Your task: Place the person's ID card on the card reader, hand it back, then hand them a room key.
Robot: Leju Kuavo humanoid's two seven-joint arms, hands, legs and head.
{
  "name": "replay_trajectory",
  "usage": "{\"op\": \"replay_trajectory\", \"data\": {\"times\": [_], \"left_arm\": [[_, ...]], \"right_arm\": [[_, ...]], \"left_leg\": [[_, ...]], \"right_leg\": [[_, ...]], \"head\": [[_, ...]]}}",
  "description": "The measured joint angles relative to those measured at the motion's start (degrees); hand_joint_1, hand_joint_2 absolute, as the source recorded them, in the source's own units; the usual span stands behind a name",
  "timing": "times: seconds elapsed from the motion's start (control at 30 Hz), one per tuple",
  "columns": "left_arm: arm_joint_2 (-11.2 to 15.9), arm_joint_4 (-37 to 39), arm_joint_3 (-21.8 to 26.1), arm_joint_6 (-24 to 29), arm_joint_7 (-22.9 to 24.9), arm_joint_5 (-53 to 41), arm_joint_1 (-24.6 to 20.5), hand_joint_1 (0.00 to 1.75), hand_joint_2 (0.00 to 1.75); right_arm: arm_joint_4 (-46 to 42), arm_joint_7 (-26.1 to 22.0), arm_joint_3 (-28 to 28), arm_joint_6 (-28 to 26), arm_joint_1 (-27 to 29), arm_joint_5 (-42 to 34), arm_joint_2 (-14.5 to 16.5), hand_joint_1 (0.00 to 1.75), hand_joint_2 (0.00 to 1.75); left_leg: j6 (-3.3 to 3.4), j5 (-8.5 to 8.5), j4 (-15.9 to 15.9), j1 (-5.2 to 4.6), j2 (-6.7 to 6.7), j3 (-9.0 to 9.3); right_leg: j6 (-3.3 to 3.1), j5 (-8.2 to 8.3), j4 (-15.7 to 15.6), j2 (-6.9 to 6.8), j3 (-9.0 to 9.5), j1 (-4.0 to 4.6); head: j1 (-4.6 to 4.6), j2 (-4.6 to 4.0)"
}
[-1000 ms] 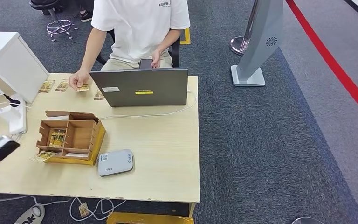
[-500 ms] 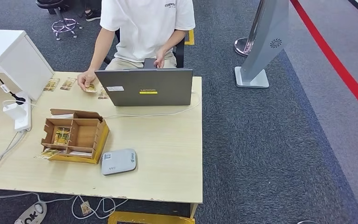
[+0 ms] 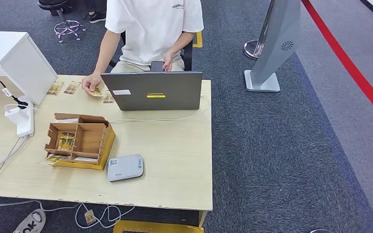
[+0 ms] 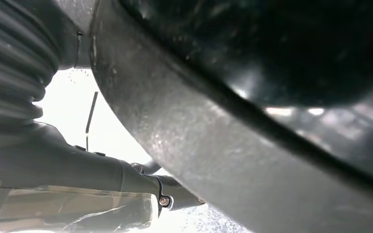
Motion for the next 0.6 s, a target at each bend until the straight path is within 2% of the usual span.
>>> {"op": "replay_trajectory", "data": {"times": [0.1, 0.23, 0.27, 0.37, 0.4, 0.6], "left_arm": [[-2.8, 0.58, -0.9, -0.44, 0.79, -0.58, -0.21, 0.0, 1.75], [-4.06, 0.68, -3.77, -1.57, 1.92, -1.98, 0.0, 0.0, 1.75], [-4.12, 0.68, -5.04, -1.92, 2.05, -2.1, 0.13, 0.0, 1.31], [-4.13, 0.67, -9.03, -2.57, 2.17, -1.64, 0.6, 0.0, 0.0], [-4.09, 0.67, -10.3, -2.73, 2.18, -1.39, 0.79, 0.0, 0.0], [-3.42, 0.41, -18.14, -3.68, 2.19, 0.29, 2.08, 0.0, 0.0]], "right_arm": [[-0.04, -0.12, -0.01, 0.19, -0.04, 0.11, -0.1, 0.0, 1.75], [-0.16, -0.4, 0.51, 0.75, 0.04, -1.27, -0.57, 0.0, 1.75], [-0.24, -0.59, 0.87, 0.98, 0.12, -2.37, -0.76, 0.0, 1.75], [-0.57, -1.23, 2.2, 1.33, 0.57, -6.67, -1.37, 0.0, 0.44], [-0.72, -1.4, 2.68, 1.39, 0.79, -8.16, -1.58, 0.0, 0.0], [-1.8, -2.48, 5.96, 2.1, 2.53, -17.07, -3.05, 0.0, 0.0]], "left_leg": [[-0.02, 0.01, 0.0, 0.07, 0.0, 0.03], [-0.04, 0.02, -0.01, 0.12, 0.0, 0.04], [-0.04, 0.02, -0.01, 0.12, 0.0, 0.03], [-0.04, 0.01, -0.01, 0.12, 0.0, 0.02], [-0.04, 0.01, -0.02, 0.12, 0.0, 0.01], [-0.03, -0.03, -0.01, 0.11, 0.0, 0.0]], "right_leg": [[-0.02, 0.01, 0.02, 0.0, 0.01, 0.07], [-0.06, -0.01, 0.04, 0.0, 0.0, 0.11], [-0.06, -0.02, 0.05, 0.0, 0.01, 0.11], [-0.09, -0.06, 0.05, 0.0, 0.01, 0.11], [-0.08, -0.07, 0.05, 0.0, 0.01, 0.11], [-0.08, -0.07, 0.04, 0.0, 0.01, 0.11]], "head": [[-0.05, 0.0], [-0.12, 0.01], [-0.12, 0.01], [-0.12, 0.01], [-0.12, 0.01], [-0.12, 0.01]]}}
